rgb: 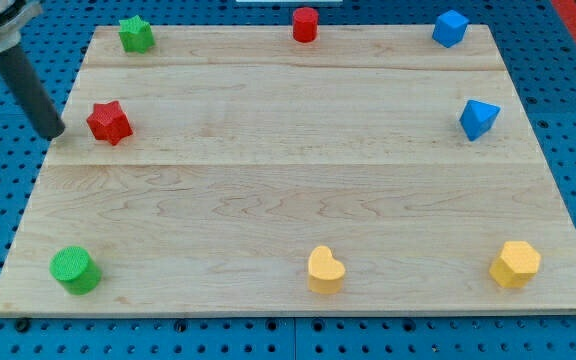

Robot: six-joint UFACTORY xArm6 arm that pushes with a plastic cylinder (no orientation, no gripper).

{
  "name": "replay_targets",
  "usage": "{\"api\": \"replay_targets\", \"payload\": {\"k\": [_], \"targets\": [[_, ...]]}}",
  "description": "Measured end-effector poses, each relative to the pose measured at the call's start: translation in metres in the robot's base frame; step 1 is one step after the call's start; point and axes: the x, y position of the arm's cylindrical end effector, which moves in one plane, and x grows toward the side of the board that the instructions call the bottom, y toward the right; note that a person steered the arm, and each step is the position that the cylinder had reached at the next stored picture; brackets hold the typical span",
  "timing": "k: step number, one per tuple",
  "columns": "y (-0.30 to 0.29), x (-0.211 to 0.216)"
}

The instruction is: Move the red star towards top centre

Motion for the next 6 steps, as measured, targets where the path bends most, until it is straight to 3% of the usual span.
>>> {"api": "replay_targets", "payload": {"k": [1, 2, 3, 4, 5, 6], "targets": [[0.091, -0.021], [0.125, -0.023], [0.068, 0.000], [0.056, 0.050], [0.113, 0.030], [0.181, -0.030]]}}
